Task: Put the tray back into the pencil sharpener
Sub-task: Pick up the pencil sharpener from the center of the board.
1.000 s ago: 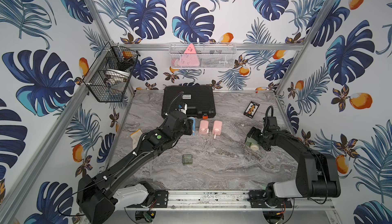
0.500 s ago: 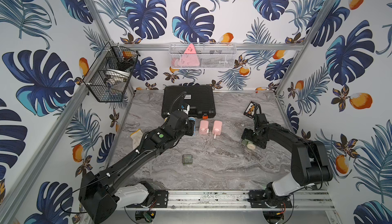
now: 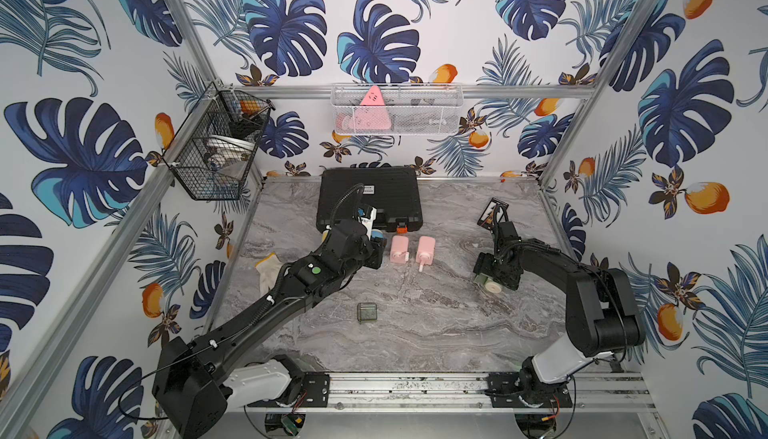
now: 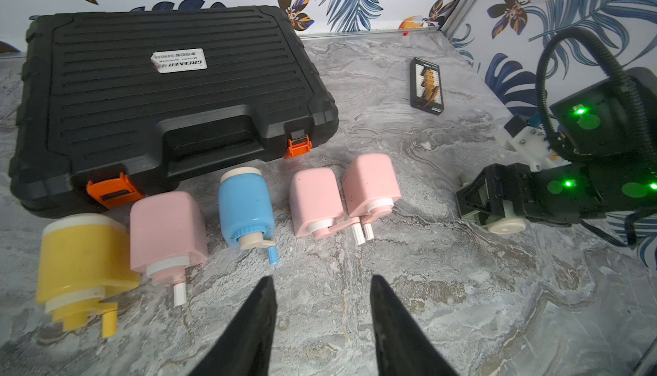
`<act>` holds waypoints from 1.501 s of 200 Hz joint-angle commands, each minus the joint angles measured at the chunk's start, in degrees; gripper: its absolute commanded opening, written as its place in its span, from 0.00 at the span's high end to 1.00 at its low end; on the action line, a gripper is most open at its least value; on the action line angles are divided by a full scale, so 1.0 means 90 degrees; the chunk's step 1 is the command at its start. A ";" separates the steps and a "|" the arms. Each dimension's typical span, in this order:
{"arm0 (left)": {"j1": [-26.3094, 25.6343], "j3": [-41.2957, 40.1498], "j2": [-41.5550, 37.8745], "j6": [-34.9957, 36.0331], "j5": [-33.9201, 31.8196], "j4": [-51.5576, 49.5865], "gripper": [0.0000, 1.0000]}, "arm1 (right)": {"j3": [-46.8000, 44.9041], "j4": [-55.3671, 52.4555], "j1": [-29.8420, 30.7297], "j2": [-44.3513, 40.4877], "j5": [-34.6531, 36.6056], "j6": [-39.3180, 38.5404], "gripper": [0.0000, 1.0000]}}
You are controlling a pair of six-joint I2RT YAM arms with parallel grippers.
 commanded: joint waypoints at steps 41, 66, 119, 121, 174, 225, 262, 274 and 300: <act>0.0010 -0.0536 -0.0153 0.0702 0.0612 0.1407 0.44 | -0.0080 -0.0033 0.0086 -0.0249 -0.0253 0.0027 0.19; 0.0002 -0.0982 -0.0173 0.1105 0.1404 0.2241 0.40 | -0.0135 -0.0187 0.0155 -0.0716 -0.0511 0.0122 0.18; -0.0647 -0.2018 -0.0117 0.1545 0.1596 0.4183 0.54 | -0.0503 -0.0465 0.0225 -0.1881 -0.1859 0.1352 0.19; -0.0723 -0.1989 -0.0108 0.1604 0.1525 0.4115 0.54 | -0.0537 -0.0458 0.0240 -0.1916 -0.1897 0.1417 0.19; -0.2548 -0.2070 0.0664 0.1563 -0.0152 0.4252 0.57 | -0.1107 -0.0126 0.0682 -0.2680 -0.2641 0.2695 0.19; -0.2732 -0.2140 0.1684 -0.0952 -0.0406 0.5206 0.64 | -0.1278 0.0024 0.0892 -0.3275 -0.2811 0.3288 0.19; -0.2730 -0.2266 0.2158 -0.2454 -0.0295 0.6116 0.66 | -0.1328 0.0163 0.1013 -0.3382 -0.2870 0.3492 0.19; -0.2733 -0.2295 0.2299 -0.2695 -0.0262 0.6336 0.67 | -0.1347 0.0238 0.1089 -0.3374 -0.2889 0.3539 0.19; -0.2725 -0.2302 0.2579 -0.3006 -0.0207 0.6637 0.66 | -0.1332 0.0358 0.1269 -0.3345 -0.2865 0.3639 0.19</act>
